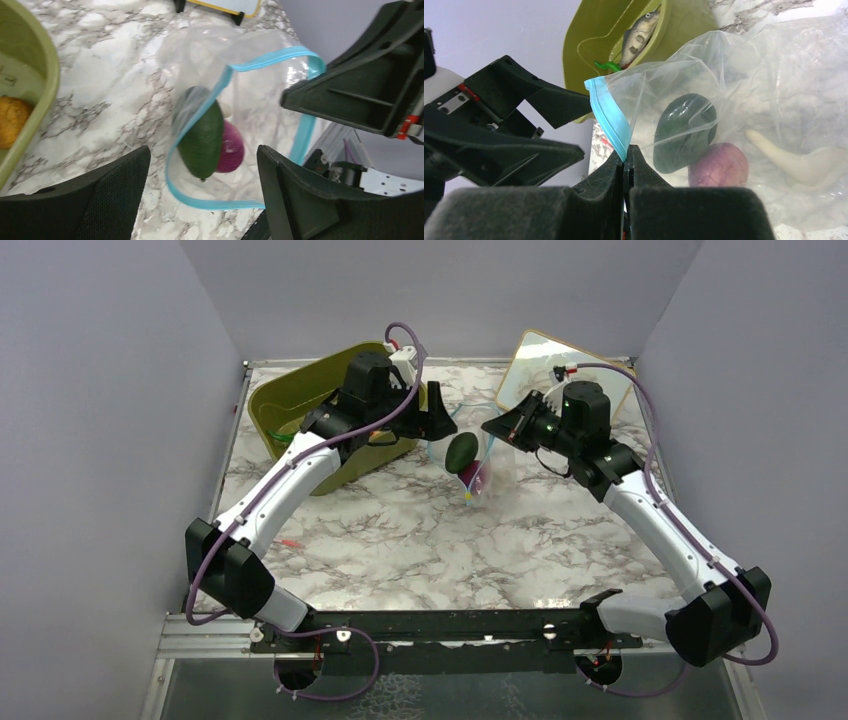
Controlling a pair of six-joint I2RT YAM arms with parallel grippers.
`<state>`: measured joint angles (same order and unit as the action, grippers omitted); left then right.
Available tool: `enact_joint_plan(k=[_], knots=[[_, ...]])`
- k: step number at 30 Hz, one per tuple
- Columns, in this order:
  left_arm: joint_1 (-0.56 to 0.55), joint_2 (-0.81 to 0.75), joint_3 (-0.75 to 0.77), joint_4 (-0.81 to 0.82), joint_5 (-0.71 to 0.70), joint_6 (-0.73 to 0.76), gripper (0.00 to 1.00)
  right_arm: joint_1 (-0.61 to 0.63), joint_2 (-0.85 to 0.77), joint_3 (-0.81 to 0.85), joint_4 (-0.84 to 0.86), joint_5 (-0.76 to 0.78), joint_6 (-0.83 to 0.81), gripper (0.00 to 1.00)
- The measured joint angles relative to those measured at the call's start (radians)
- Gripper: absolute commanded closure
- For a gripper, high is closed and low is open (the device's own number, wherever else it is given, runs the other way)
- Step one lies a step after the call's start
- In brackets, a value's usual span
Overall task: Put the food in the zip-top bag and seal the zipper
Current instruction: Place the fake fruit in the zipper food storage bag, then pick up the fake fish from the bin.
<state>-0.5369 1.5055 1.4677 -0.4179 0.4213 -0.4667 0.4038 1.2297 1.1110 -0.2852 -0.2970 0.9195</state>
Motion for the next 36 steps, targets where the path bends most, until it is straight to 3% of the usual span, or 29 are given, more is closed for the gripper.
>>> enact_joint_plan(k=[5,8,13,14,26,36], knots=[[0.001,-0.014,-0.005,-0.031,-0.083,0.044,0.24,0.000,-0.035,0.000,0.001,0.003,0.000,0.99],[0.000,-0.005,-0.005,-0.044,-0.097,0.058,0.33,0.000,-0.046,-0.007,0.003,0.003,0.004,0.99],[0.000,0.042,-0.005,-0.049,-0.061,0.058,0.93,0.000,-0.047,-0.025,0.001,0.003,0.008,0.99],[0.000,0.054,-0.005,-0.051,-0.047,0.051,1.00,0.000,-0.046,-0.026,0.002,0.003,0.008,0.99],[-0.009,0.032,0.007,0.018,0.111,-0.073,1.00,0.000,-0.022,-0.045,-0.047,0.153,-0.115,0.99],[-0.008,0.008,0.007,0.032,0.076,-0.057,1.00,0.000,-0.058,0.034,-0.090,0.183,-0.192,0.99]])
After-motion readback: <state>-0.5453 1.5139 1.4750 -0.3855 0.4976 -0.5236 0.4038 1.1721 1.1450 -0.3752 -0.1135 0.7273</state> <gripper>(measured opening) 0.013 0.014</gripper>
